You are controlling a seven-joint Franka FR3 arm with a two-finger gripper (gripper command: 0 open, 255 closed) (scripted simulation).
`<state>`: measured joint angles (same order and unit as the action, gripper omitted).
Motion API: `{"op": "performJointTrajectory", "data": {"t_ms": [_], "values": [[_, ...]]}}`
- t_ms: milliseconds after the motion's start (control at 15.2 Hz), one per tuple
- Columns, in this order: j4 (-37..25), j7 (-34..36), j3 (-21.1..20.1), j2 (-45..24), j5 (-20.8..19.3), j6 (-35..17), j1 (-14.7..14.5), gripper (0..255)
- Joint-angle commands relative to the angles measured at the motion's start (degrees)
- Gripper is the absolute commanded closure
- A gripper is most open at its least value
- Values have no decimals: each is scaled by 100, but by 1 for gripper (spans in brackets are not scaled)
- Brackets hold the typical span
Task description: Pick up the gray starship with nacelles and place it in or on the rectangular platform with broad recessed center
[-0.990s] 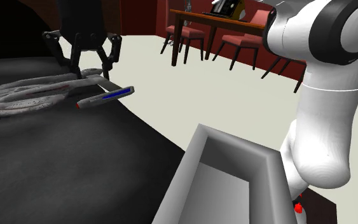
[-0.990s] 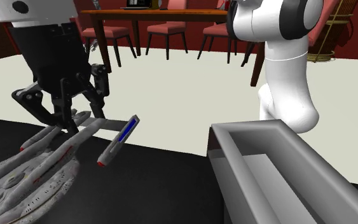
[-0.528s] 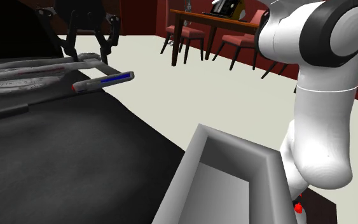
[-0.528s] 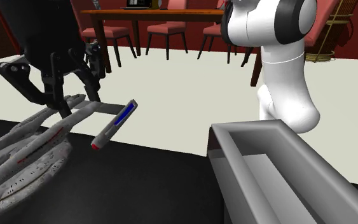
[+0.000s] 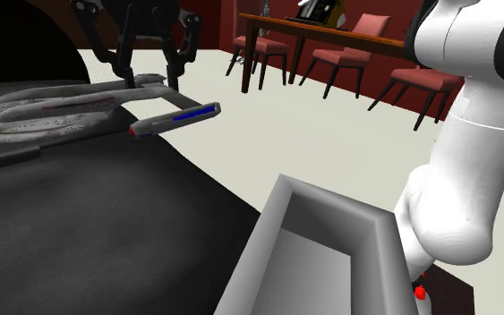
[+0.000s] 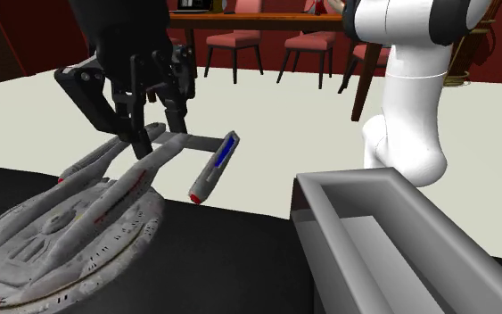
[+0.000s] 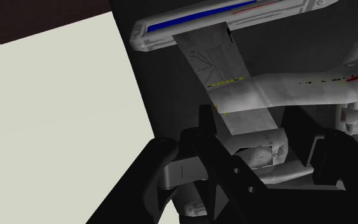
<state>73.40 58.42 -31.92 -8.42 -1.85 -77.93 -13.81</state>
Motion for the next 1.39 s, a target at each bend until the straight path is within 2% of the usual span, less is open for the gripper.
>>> {"op": "performJointTrajectory", "data": {"t_ms": [0,264,594,1320], "values": [[613,-65,11,552,296,-138,134,255],[1547,-103,58,1509,796,-254,168,255],[2429,-84,150,2572,1322,-211,32,255],[3601,356,236,4490,2223,317,-567,255]]}}
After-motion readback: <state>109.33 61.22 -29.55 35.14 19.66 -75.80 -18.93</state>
